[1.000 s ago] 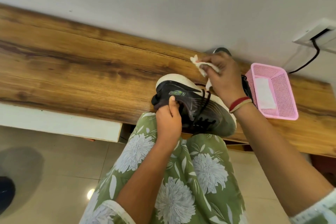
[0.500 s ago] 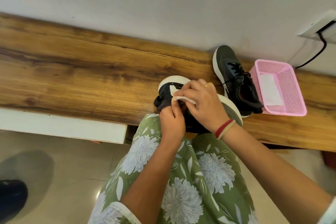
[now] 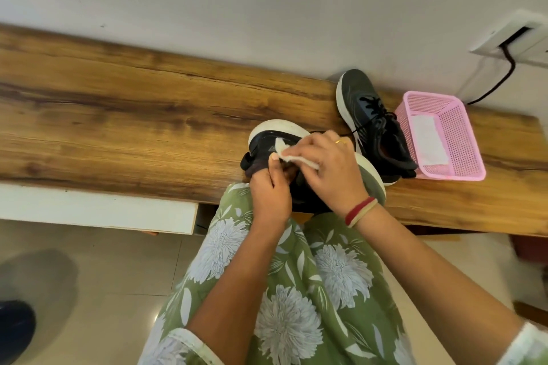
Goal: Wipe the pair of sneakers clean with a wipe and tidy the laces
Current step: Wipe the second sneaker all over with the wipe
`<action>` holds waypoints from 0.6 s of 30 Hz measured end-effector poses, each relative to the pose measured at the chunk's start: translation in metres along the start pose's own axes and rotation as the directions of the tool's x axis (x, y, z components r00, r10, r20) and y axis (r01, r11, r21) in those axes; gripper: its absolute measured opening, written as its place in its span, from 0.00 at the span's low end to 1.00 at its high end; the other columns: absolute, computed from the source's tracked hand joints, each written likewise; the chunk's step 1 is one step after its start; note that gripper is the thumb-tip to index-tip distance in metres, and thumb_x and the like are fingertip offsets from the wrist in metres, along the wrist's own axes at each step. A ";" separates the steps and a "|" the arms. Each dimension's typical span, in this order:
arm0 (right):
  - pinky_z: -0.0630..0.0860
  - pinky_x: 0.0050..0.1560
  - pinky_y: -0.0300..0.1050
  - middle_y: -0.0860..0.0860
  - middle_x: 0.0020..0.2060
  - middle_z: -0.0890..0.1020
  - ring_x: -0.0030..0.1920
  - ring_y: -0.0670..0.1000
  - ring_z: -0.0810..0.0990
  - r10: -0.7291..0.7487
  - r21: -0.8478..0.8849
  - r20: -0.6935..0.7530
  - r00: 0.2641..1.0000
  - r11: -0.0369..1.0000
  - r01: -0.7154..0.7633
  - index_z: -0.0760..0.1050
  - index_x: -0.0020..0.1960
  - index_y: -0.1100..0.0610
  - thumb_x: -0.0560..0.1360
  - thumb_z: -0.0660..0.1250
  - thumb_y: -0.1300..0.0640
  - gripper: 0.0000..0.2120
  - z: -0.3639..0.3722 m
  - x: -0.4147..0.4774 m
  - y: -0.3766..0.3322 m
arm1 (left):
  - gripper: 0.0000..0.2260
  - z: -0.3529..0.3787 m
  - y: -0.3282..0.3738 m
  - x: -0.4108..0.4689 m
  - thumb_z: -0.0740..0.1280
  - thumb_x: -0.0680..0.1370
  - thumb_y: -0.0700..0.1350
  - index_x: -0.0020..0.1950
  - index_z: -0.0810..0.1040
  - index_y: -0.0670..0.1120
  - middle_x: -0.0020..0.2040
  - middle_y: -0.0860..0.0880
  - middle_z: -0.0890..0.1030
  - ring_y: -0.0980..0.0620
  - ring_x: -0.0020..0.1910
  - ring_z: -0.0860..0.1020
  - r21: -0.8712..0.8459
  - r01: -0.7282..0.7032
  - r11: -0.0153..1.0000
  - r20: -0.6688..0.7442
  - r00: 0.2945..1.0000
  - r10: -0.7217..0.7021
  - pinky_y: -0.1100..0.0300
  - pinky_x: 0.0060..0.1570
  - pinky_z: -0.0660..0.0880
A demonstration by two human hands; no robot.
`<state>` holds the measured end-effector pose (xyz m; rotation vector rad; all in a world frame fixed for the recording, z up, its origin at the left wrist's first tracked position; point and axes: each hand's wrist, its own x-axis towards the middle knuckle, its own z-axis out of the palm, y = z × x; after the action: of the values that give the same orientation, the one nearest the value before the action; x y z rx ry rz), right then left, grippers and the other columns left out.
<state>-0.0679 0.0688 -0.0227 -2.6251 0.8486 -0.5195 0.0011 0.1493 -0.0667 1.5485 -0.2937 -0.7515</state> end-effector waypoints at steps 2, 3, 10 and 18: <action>0.71 0.44 0.55 0.47 0.42 0.79 0.44 0.53 0.74 0.129 0.073 -0.099 0.987 0.990 -0.123 0.81 0.48 0.48 0.72 0.63 0.56 0.10 0.000 0.000 0.003 | 0.17 0.001 0.001 -0.001 0.54 0.82 0.51 0.40 0.78 0.51 0.40 0.45 0.83 0.49 0.44 0.83 -0.027 0.021 0.999 0.024 1.000 -0.020 0.46 0.50 0.79; 0.71 0.44 0.55 0.47 0.42 0.79 0.44 0.53 0.74 0.130 0.089 -0.109 0.986 0.989 -0.120 0.82 0.48 0.48 0.73 0.62 0.56 0.10 0.000 -0.001 0.002 | 0.17 0.001 0.002 -0.001 0.53 0.83 0.50 0.40 0.78 0.52 0.41 0.47 0.83 0.50 0.45 0.83 -0.038 0.027 0.999 0.018 1.000 -0.026 0.47 0.51 0.79; 0.70 0.44 0.53 0.47 0.43 0.79 0.45 0.52 0.73 0.151 0.063 -0.082 0.985 0.987 -0.146 0.81 0.50 0.48 0.72 0.61 0.57 0.12 -0.002 -0.012 0.005 | 0.17 0.000 0.003 -0.001 0.53 0.83 0.48 0.41 0.78 0.51 0.40 0.50 0.83 0.51 0.46 0.83 -0.060 0.043 0.997 0.006 0.999 -0.043 0.53 0.49 0.79; 0.74 0.55 0.50 0.51 0.46 0.81 0.51 0.52 0.78 0.556 0.455 -0.244 0.794 0.789 -0.413 0.81 0.49 0.51 0.73 0.67 0.62 0.09 -0.017 0.003 0.036 | 0.16 0.004 0.005 -0.004 0.52 0.83 0.47 0.44 0.78 0.48 0.41 0.52 0.82 0.57 0.45 0.82 -0.057 0.044 0.997 0.019 0.999 -0.043 0.58 0.50 0.79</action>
<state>-0.0905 0.0363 -0.0219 -1.8651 1.3456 -0.9301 -0.0029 0.1476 -0.0608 1.4984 -0.2502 -0.8016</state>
